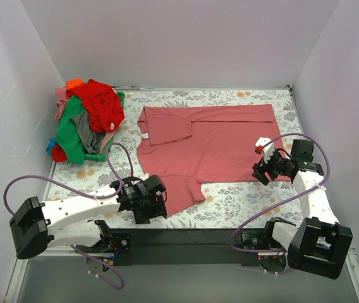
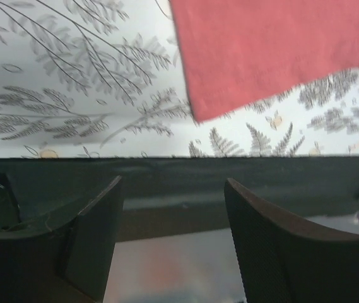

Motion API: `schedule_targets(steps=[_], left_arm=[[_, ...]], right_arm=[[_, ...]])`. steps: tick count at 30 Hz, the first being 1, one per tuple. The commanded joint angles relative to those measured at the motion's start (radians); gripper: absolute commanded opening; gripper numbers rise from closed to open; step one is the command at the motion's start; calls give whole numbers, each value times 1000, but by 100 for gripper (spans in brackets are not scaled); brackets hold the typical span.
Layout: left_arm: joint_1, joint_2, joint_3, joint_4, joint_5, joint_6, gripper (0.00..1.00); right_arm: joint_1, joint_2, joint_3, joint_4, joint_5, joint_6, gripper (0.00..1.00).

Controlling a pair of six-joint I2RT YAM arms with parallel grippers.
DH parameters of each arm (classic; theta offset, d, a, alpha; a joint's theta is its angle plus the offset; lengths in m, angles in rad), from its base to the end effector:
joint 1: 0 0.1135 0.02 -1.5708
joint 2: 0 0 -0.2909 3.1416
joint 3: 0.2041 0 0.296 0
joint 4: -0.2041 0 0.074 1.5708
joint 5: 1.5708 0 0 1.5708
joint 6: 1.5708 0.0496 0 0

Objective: Fold and stack the t-shirts
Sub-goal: Fold the tshirt

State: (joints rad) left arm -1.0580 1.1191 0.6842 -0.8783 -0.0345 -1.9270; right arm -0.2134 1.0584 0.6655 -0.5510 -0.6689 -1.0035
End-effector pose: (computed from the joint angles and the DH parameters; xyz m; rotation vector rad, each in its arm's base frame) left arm 0.1058 -0.1845 0.1880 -1.2954 2.7751 -0.3913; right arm 0.2356 -0.0196 0.2200 -1.1022 1.9835 0.2252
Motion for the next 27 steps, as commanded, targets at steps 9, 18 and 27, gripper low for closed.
schedule_targets(steps=[9,18,27], left_arm=[[3,168,51,130,-143,-242,56],[12,258,44,176,-127,-274,43],[18,320,41,222,-100,-259,31]], right_arm=[[-18,20,13,-12,-11,42,79],[-34,20,6,-10,-24,40,79],[-46,15,5,-13,-38,39,79]])
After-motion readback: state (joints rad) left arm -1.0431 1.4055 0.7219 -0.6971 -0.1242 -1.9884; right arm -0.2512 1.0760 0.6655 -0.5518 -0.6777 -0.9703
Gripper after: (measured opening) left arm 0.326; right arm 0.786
